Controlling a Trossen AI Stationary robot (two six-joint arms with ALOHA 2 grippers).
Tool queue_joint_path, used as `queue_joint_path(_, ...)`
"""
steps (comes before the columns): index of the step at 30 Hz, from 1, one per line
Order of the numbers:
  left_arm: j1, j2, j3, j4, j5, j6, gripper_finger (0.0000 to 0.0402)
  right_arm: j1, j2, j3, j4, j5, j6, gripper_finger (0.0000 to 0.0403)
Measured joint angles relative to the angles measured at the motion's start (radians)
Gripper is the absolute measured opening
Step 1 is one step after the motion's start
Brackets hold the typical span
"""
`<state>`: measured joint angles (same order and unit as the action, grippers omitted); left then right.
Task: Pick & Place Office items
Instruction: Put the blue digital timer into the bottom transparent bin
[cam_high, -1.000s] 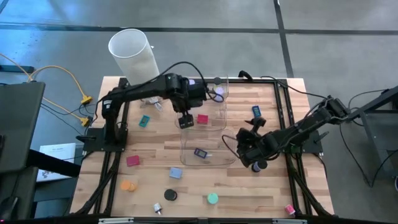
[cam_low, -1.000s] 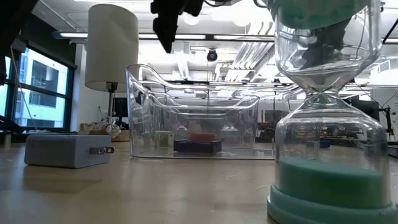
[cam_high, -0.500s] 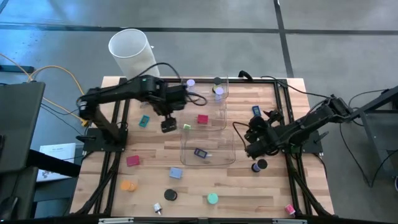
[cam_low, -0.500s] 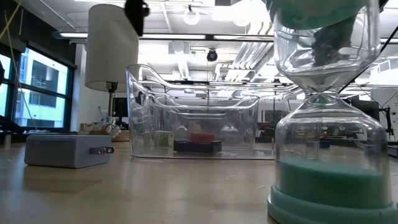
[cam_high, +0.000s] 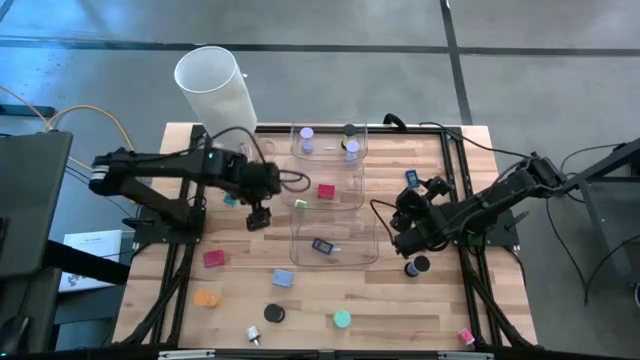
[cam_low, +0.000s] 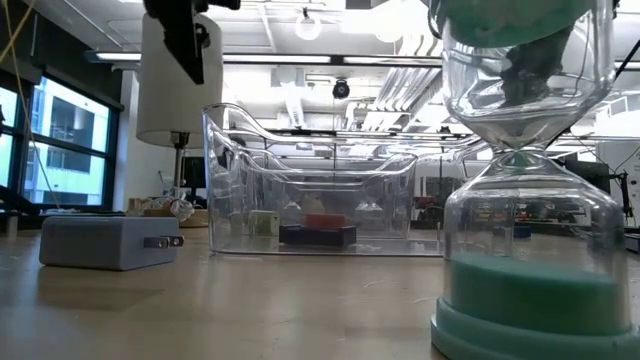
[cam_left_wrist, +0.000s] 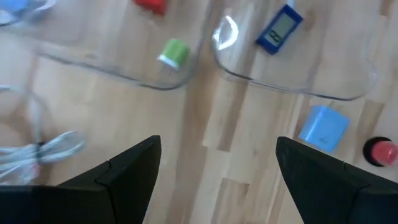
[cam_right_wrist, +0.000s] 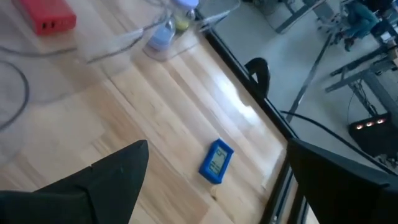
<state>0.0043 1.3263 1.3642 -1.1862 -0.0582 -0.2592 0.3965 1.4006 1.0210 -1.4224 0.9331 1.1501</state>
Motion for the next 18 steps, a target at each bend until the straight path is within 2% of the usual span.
queue_joint_path(4, -0.045, -0.019, -0.094, 0.125, 0.001, -0.008, 0.0311, -0.052, -0.011, 0.000, -0.039, -0.046, -0.038, 0.0371)
queue_joint_path(8, -0.080, -0.015, -0.137, 0.167, 0.001, -0.009, 0.0311, -0.189, -0.073, 0.000, -0.011, -0.136, -0.134, 0.0369)
queue_joint_path(12, -0.096, -0.015, -0.146, 0.167, 0.001, -0.017, 0.0311, -0.344, -0.142, 0.000, 0.097, -0.200, -0.272, 0.0369)
queue_joint_path(18, -0.115, -0.016, -0.146, 0.167, 0.000, -0.031, 0.0311, -0.582, -0.267, -0.102, 0.397, -0.465, -0.558, 0.0368)
